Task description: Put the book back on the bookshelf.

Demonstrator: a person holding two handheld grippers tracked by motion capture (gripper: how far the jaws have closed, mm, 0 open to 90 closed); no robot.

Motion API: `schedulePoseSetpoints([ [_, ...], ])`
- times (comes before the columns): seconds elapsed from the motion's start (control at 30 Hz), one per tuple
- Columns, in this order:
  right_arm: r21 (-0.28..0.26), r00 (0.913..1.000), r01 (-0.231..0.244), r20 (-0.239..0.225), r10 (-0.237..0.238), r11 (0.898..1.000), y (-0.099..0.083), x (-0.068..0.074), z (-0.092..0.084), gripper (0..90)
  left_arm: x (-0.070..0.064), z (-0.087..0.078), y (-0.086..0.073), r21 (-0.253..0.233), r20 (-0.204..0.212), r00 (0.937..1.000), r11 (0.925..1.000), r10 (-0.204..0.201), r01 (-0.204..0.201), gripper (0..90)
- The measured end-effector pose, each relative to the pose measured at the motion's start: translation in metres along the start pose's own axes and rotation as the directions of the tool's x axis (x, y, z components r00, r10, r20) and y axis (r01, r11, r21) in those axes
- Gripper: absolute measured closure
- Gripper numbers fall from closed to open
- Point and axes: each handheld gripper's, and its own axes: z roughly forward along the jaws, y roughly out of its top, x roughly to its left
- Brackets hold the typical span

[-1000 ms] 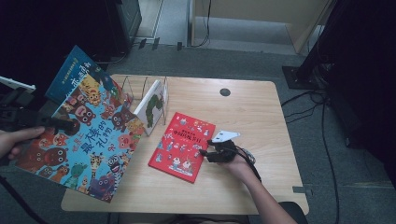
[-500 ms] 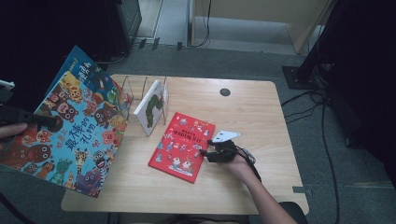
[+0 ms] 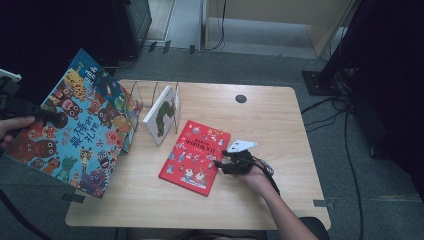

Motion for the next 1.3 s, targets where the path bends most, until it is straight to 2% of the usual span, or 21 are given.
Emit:
schedulePoseSetpoints([
  [0.23, 0.000, 1.0000, -0.002, 0.000, 0.002, 1.000, 0.000, 0.000, 0.000, 43.8, 0.000, -0.010, 0.011, -0.044, -0.007, 0.9999, 0.9990, -0.013, 0.013, 81.0],
  [0.53, -0.002, 0.9999, -0.010, -0.006, 0.010, 1.000, -0.001, 0.000, 0.000, 43.5, -0.005, 0.008, 0.036, -0.084, 0.023, 0.9997, 0.9965, -0.004, 0.006, 80.7],
  [0.7, -0.002, 0.9999, -0.014, -0.007, 0.014, 1.000, -0.001, 0.000, 0.000, 43.6, -0.008, 0.023, 0.049, -0.075, 0.003, 0.9999, 0.9971, 0.010, -0.009, 80.6],
  [0.8, -0.002, 0.9999, -0.011, -0.007, 0.011, 1.000, -0.001, 0.000, 0.000, 43.6, -0.005, 0.034, 0.056, -0.068, 0.009, 0.9996, 0.9974, 0.027, -0.026, 79.8],
  [0.87, -0.003, 0.9999, -0.013, -0.007, 0.013, 1.000, -0.001, 0.000, 0.000, 43.6, -0.004, 0.041, 0.059, -0.059, 0.002, 0.9998, 0.9980, 0.021, -0.021, 80.0],
  [0.97, -0.004, 0.9997, -0.020, -0.010, 0.020, 1.000, -0.002, 0.000, 0.000, 43.6, -0.010, 0.043, 0.063, -0.066, -0.014, 0.9988, 0.9966, 0.048, -0.049, 79.9],
  [1.1, -0.004, 0.9997, -0.024, -0.006, 0.024, 1.000, -0.002, 0.001, -0.001, 43.6, -0.013, 0.045, 0.066, -0.067, -0.022, 0.9982, 0.9961, 0.056, -0.058, 79.7],
  [1.3, -0.007, 0.9996, -0.028, -0.010, 0.028, 1.000, -0.004, 0.002, -0.001, 43.5, -0.011, 0.045, 0.072, -0.068, -0.017, 0.9990, 0.9968, 0.041, -0.042, 79.8],
])
